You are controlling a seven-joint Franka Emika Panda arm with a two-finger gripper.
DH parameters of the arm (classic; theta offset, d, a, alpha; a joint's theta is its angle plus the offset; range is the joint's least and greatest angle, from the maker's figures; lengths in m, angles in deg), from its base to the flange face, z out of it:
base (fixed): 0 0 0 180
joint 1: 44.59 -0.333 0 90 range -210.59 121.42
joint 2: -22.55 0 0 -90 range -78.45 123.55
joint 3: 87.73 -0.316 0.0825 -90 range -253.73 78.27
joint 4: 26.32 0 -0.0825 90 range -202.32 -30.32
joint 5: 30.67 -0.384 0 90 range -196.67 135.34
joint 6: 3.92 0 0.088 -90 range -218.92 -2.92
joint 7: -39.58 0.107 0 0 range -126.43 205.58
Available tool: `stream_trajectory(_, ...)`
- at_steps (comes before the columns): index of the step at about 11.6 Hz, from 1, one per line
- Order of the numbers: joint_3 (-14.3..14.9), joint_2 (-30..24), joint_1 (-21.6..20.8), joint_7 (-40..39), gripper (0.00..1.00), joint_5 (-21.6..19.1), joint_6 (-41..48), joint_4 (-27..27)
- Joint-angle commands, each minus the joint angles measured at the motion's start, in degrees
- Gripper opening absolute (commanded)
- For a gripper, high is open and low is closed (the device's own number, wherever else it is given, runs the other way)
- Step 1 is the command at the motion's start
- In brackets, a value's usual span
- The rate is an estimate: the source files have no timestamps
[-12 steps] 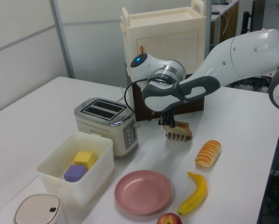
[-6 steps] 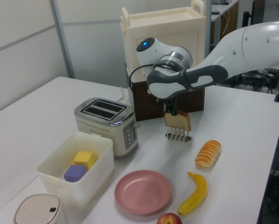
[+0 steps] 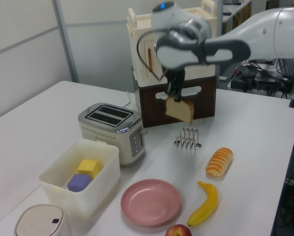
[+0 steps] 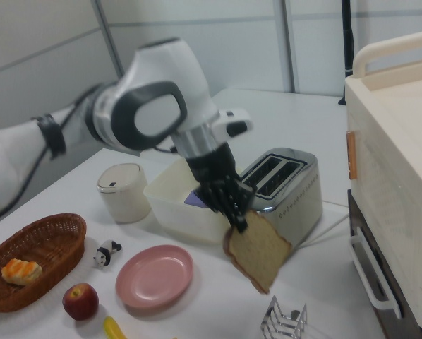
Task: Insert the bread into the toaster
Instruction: 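Lift the bread slice out of the rack and carry it toward the toaster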
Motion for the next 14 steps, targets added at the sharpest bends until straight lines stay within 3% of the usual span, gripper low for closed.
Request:
stream_trajectory(1, 1.24, -0.31, -0.54, 0.32, 0.00, -10.59, 3.46, 3.94)
stream_trajectory(5, 1.34, 0.22, -1.07, 6.81, 0.00, -18.34, -5.03, 7.20)
stream_trajectory(9, 0.63, 3.37, -2.99, 15.25, 0.00, -18.27, -21.91, 9.29)
stream_trajectory(14, 0.63, 8.21, -6.16, 20.10, 0.00, -18.27, -27.38, 11.59)
